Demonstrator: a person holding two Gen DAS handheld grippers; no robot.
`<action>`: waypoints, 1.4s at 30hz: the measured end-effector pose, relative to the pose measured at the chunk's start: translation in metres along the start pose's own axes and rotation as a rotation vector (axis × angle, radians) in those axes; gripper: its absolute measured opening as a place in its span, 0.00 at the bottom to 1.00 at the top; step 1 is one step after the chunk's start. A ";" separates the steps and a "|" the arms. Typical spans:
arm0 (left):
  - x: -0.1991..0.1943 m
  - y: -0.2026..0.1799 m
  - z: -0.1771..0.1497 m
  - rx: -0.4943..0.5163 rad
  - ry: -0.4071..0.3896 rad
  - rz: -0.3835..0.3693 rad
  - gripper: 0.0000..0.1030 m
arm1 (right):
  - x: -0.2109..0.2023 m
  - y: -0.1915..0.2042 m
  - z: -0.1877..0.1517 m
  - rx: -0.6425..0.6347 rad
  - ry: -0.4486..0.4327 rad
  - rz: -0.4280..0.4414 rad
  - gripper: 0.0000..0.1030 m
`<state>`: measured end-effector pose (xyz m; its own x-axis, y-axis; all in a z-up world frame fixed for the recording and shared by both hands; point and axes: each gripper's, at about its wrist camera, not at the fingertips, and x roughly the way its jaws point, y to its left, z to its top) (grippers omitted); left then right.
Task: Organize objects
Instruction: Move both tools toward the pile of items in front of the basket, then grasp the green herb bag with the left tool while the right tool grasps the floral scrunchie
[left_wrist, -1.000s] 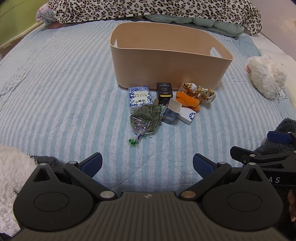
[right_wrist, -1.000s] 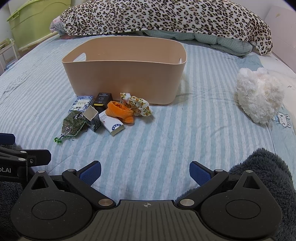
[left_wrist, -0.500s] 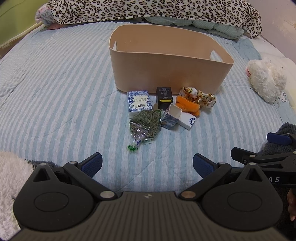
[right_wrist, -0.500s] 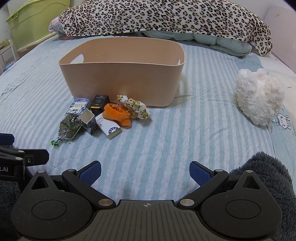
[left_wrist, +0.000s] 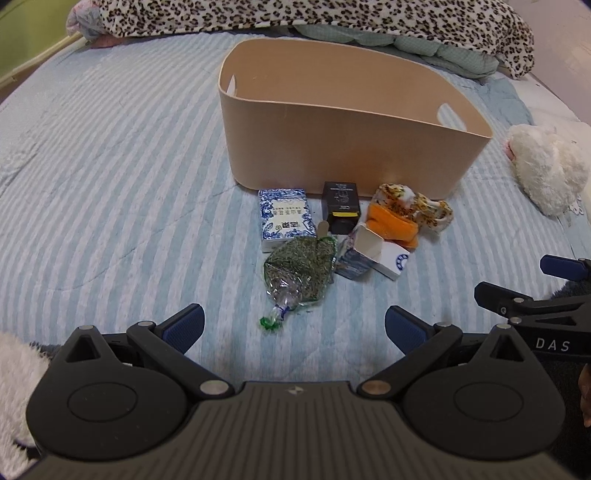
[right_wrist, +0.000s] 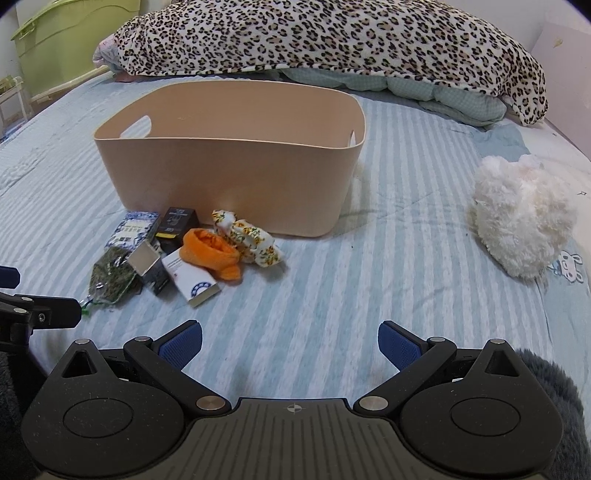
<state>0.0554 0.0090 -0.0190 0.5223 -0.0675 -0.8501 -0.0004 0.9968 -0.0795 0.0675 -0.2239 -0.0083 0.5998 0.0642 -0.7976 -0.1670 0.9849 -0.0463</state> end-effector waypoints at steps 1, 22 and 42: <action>0.004 0.002 0.002 -0.005 0.004 0.002 1.00 | 0.003 0.000 0.002 -0.001 0.002 0.003 1.00; 0.095 0.021 0.021 0.025 0.128 0.034 1.00 | 0.078 0.011 0.038 -0.093 0.026 0.020 0.82; 0.091 0.019 0.008 0.098 0.037 0.006 0.56 | 0.075 0.015 0.032 -0.061 -0.008 0.149 0.13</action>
<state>0.1091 0.0220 -0.0935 0.4907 -0.0612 -0.8691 0.0810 0.9964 -0.0245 0.1355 -0.1988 -0.0497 0.5711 0.2101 -0.7935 -0.3015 0.9528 0.0353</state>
